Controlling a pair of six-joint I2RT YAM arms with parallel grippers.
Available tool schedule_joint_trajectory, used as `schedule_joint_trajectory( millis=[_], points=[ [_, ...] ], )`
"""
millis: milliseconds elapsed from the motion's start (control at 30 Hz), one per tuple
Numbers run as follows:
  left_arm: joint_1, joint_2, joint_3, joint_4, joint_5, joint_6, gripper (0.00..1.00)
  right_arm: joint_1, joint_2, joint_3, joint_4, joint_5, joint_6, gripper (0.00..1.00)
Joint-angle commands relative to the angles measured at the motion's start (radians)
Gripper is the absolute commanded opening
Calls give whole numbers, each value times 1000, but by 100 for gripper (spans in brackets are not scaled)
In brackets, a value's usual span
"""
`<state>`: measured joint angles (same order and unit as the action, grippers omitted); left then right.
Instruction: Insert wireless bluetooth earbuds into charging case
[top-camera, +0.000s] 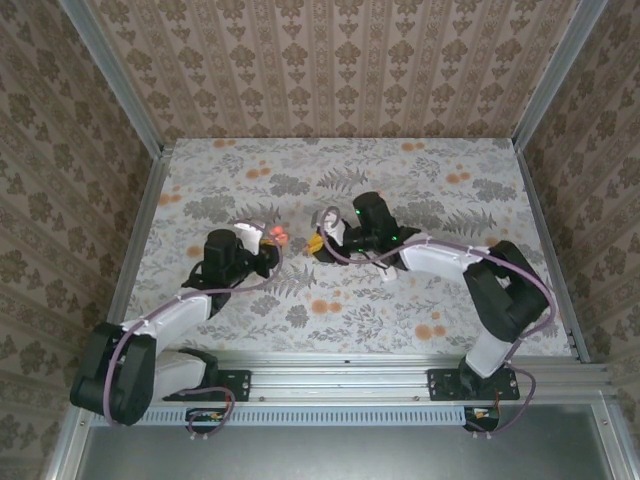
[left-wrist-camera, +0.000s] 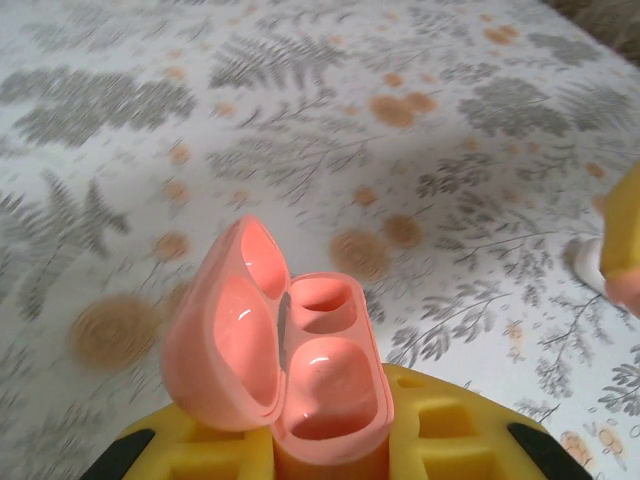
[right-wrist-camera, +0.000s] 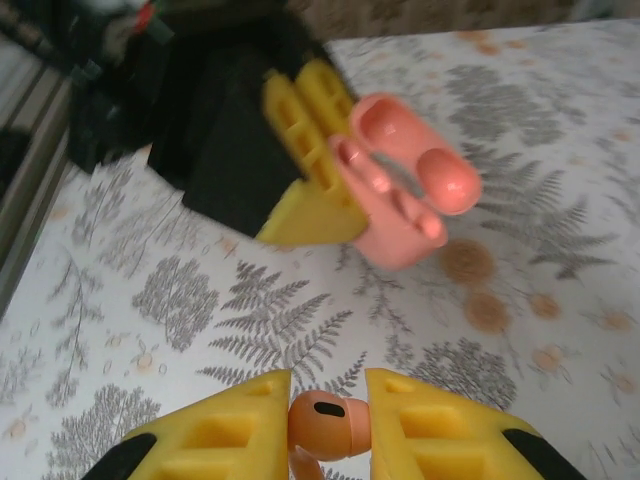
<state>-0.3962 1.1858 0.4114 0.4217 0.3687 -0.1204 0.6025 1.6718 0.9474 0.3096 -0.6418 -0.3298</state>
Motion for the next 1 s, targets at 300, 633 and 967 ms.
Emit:
schedule_joint_trajectory(
  millis=[300, 633, 967],
  points=[
    [-160, 150, 32, 358, 27, 57, 16, -7, -167, -315, 734, 361, 634, 22],
    [-216, 167, 82, 376, 26, 69, 16, 25, -167, -380, 917, 469, 805, 22],
    [-234, 164, 134, 350, 17, 48, 16, 69, -206, -378, 857, 531, 840, 22]
  ],
)
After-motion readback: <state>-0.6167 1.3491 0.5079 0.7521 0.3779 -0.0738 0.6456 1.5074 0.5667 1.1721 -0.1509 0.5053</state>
